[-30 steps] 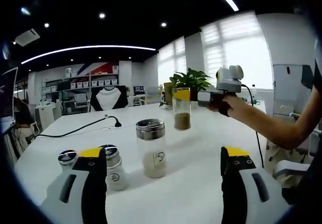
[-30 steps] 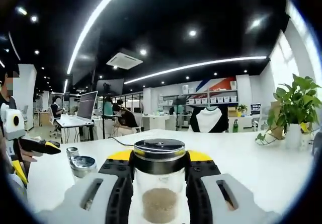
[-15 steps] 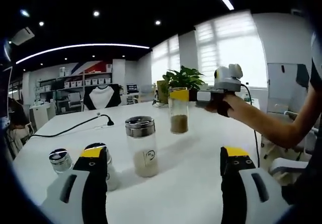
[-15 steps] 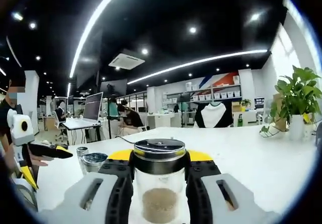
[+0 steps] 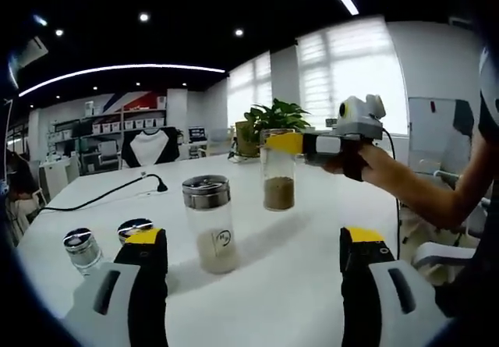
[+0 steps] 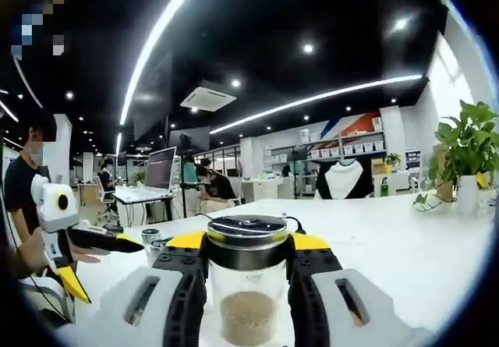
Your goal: Rotate the seasoning bottle until the label or dispensing opening points toward the visible target arrow and the bottle remains upright within the marked orientation range
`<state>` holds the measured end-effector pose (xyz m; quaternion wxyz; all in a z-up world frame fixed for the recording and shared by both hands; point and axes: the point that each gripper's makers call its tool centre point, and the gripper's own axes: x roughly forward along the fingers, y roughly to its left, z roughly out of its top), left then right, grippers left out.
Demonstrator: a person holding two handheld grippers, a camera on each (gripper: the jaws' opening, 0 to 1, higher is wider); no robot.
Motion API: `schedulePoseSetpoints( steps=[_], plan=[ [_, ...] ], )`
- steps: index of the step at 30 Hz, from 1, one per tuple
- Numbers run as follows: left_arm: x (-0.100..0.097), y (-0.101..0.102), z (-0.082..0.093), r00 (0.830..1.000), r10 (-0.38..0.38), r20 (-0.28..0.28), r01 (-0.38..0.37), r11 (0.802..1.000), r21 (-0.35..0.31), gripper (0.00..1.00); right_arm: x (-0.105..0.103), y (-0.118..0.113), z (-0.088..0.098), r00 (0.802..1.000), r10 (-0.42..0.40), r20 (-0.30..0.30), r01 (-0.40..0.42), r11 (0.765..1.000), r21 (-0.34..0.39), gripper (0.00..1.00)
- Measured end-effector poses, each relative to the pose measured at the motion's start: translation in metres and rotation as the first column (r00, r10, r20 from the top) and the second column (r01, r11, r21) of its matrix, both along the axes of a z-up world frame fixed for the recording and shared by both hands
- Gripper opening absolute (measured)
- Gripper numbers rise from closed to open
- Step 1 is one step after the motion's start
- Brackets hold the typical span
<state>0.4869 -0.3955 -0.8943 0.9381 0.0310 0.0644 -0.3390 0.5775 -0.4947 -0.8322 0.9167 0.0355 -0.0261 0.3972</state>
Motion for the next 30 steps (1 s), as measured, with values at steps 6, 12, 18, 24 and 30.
schedulePoseSetpoints(
  steps=[6,12,18,24,30],
  plan=[
    [-0.002,-0.004,-0.001,1.0,-0.018,-0.003,0.018,1.0,-0.003,0.96,-0.016,0.007,0.004,0.998,0.057,0.032,-0.058,0.998,0.011,0.37],
    [-0.002,-0.007,-0.001,0.999,-0.036,-0.004,0.036,0.999,0.002,0.95,-0.026,0.013,0.002,0.994,0.096,0.044,-0.096,0.995,-0.001,0.37],
    [-0.003,-0.009,-0.002,0.999,-0.046,-0.005,0.046,0.999,0.001,0.93,-0.037,0.017,-0.003,0.99,0.134,0.04,-0.135,0.991,0.009,0.37],
    [-0.003,-0.014,-0.004,0.998,-0.067,-0.001,0.067,0.998,0.013,0.91,-0.047,0.024,-0.006,0.98,0.192,0.051,-0.191,0.981,-0.017,0.37],
    [-0.003,-0.018,0.003,0.996,-0.085,0.027,0.085,0.996,0.007,0.87,-0.055,0.034,-0.01,0.963,0.264,0.051,-0.263,0.965,-0.022,0.37]
  ],
)
